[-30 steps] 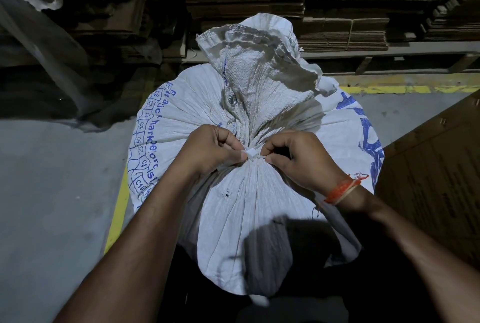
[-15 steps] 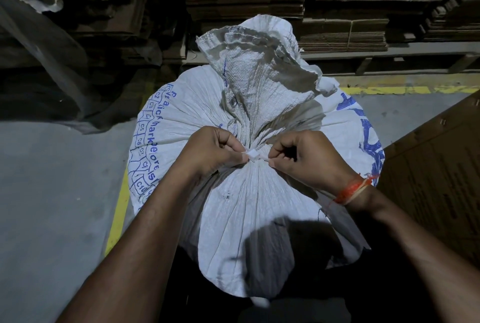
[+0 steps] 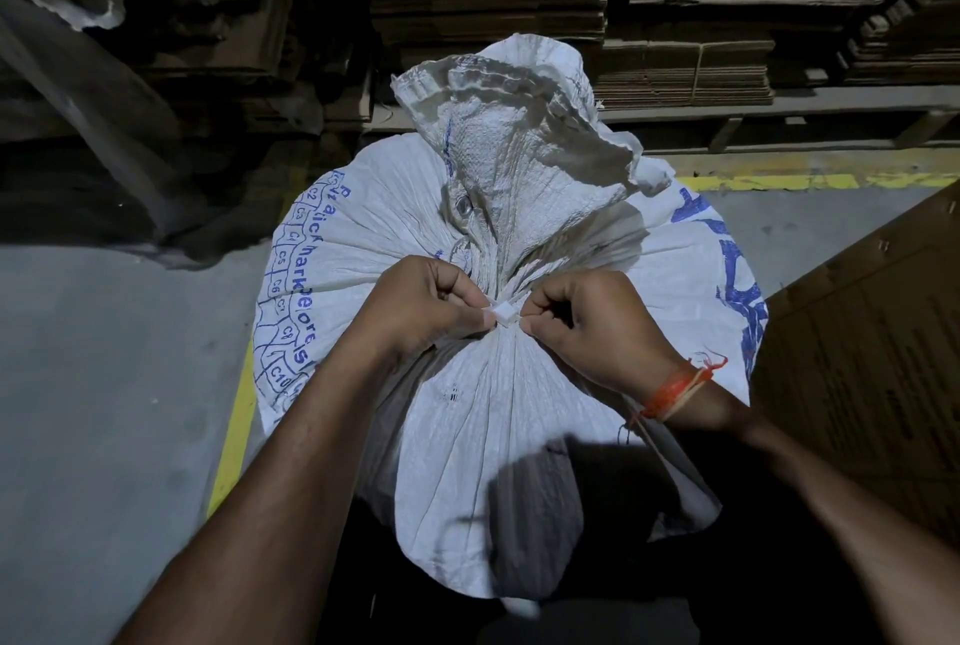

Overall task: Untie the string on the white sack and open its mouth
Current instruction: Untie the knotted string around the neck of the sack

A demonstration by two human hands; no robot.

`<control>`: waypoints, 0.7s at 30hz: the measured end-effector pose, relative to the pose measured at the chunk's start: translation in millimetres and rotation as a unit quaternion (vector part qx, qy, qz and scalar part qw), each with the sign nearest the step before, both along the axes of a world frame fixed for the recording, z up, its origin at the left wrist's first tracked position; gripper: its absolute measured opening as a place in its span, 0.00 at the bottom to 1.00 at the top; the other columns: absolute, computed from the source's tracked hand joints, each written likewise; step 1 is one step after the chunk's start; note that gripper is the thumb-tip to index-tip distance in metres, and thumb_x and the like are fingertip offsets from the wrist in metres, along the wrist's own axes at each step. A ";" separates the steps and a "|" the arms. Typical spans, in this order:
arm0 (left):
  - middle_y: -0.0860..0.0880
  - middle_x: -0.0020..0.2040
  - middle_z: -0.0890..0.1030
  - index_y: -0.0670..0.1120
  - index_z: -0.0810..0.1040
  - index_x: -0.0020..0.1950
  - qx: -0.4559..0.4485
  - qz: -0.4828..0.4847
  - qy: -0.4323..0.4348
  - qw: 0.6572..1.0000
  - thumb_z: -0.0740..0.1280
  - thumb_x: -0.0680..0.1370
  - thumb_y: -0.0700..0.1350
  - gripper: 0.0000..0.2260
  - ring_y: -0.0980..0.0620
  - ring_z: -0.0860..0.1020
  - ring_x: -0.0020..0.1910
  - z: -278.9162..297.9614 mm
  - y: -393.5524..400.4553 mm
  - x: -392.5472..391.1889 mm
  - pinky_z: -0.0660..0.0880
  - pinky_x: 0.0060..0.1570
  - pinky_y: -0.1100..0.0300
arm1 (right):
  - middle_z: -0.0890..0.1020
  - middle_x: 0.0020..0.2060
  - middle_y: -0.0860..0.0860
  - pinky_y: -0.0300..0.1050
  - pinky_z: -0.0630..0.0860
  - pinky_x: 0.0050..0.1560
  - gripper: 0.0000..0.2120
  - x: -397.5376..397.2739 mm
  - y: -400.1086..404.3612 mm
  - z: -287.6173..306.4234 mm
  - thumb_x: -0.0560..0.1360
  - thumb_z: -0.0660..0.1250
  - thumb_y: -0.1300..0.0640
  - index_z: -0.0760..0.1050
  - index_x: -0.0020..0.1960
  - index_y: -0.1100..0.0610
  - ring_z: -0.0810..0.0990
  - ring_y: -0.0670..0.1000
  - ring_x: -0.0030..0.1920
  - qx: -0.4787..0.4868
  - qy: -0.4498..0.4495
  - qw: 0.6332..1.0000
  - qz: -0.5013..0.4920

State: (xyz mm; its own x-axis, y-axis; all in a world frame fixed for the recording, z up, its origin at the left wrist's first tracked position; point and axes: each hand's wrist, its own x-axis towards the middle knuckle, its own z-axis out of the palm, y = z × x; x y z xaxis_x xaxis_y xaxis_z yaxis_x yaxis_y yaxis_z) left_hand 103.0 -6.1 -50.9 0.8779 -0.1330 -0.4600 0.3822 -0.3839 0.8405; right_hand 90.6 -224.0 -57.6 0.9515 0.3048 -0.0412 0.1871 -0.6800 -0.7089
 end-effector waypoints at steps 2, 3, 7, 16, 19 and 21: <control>0.46 0.32 0.86 0.43 0.87 0.40 -0.002 0.004 0.001 1.000 0.81 0.70 0.36 0.05 0.55 0.81 0.31 -0.5 0.1 -0.2 0.76 0.38 0.64 | 0.85 0.33 0.48 0.37 0.72 0.36 0.05 -0.7 2.6 -0.1 0.73 0.75 0.57 0.83 0.39 0.53 0.82 0.48 0.36 0.007 0.008 1.000 -0.009; 0.47 0.31 0.85 0.42 0.87 0.41 -0.005 0.006 0.003 1.000 0.81 0.70 0.36 0.05 0.56 0.80 0.29 -0.4 -0.1 -0.2 0.76 0.36 0.65 | 0.85 0.33 0.48 0.35 0.71 0.36 0.05 -0.3 2.7 0.9 0.73 0.75 0.57 0.83 0.39 0.53 0.82 0.47 0.35 0.011 0.011 1.000 -0.009; 0.46 0.32 0.85 0.41 0.87 0.41 -0.013 0.005 0.008 1.000 0.81 0.70 0.35 0.05 0.56 0.81 0.30 -1.5 0.0 0.4 0.76 0.36 0.66 | 0.83 0.29 0.47 0.31 0.70 0.33 0.04 2.1 -6.0 11.2 0.72 0.76 0.59 0.84 0.38 0.56 0.77 0.42 0.30 0.012 0.036 0.999 0.009; 0.46 0.32 0.85 0.41 0.87 0.41 -0.011 0.005 0.002 1.000 0.81 0.70 0.36 0.05 0.56 0.80 0.30 -2.9 0.8 1.2 0.75 0.35 0.66 | 0.77 0.24 0.44 0.31 0.69 0.31 0.06 0.4 -5.5 10.1 0.72 0.73 0.61 0.83 0.35 0.57 0.77 0.42 0.30 -0.008 0.013 1.000 0.010; 0.45 0.33 0.86 0.42 0.87 0.41 -0.013 0.003 0.003 1.000 0.81 0.70 0.36 0.05 0.55 0.80 0.30 -4.2 0.4 0.9 0.76 0.36 0.64 | 0.80 0.27 0.47 0.36 0.71 0.33 0.07 0.9 -2.0 4.3 0.72 0.73 0.60 0.81 0.36 0.56 0.79 0.46 0.31 -0.001 0.011 1.000 0.004; 0.45 0.33 0.86 0.43 0.87 0.40 -0.010 0.002 0.001 1.000 0.81 0.70 0.36 0.05 0.54 0.81 0.31 -4.7 0.5 1.0 0.76 0.37 0.64 | 0.81 0.28 0.47 0.37 0.72 0.33 0.08 0.9 1.0 -0.1 0.73 0.73 0.60 0.80 0.35 0.54 0.79 0.46 0.31 0.001 0.009 1.000 0.002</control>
State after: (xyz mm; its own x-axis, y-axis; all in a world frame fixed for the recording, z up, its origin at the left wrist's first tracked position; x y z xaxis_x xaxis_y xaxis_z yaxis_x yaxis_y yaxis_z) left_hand 103.9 -5.6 -55.6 0.8779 -0.1391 -0.4582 0.3845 -0.3656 0.8476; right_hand 91.4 -223.1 -57.7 0.9496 0.3080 -0.0586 0.1759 -0.6780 -0.7137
